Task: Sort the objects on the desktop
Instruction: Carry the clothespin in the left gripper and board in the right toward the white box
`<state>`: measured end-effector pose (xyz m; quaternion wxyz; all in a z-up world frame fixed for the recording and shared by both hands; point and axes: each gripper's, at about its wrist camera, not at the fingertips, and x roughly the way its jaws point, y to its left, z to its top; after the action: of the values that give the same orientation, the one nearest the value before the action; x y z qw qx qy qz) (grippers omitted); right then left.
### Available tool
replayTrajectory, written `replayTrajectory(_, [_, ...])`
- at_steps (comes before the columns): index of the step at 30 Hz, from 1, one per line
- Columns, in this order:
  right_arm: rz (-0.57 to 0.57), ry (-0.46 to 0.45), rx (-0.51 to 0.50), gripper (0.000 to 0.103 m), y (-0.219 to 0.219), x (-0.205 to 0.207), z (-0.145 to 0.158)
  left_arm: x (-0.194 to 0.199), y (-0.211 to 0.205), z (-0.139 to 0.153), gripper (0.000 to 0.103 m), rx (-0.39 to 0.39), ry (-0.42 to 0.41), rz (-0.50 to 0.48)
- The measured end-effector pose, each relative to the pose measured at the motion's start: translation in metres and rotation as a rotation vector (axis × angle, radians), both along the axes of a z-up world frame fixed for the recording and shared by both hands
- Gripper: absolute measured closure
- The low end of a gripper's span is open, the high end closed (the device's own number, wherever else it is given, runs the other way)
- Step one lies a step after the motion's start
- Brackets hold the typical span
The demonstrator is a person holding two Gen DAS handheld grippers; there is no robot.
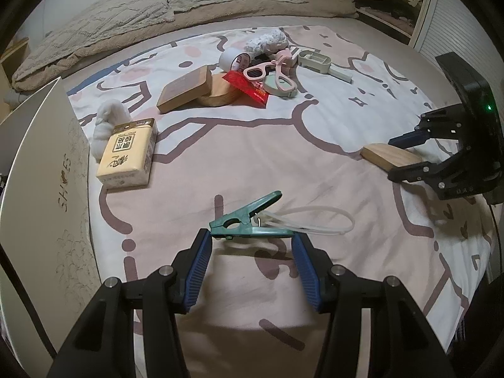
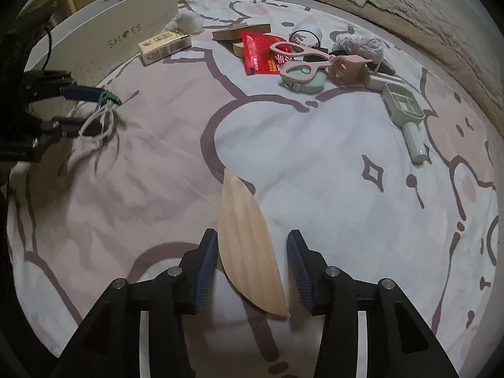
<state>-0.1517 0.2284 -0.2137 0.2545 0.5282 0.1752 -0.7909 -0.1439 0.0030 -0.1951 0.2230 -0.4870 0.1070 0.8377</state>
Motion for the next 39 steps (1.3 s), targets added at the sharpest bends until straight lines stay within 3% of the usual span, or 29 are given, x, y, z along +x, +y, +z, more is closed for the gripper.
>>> replayTrajectory(3, [0.001, -0.007, -0.014, 0.067, 0.001, 0.001, 0.0, 0.0, -0.001, 0.002, 0.051, 0.0, 0.005, -0.002])
replayTrajectory(19, [-0.07, 0.055, -0.075, 0.069, -0.016, -0.006, 0.033, -0.003, -0.001, 0.026, 0.051, 0.019, 0.066, 0.017])
replayTrajectory(39, [-0.125, 0.169, -0.141, 0.069, -0.035, -0.007, 0.09, 0.007, -0.008, 0.082, 0.051, 0.057, 0.207, 0.062])
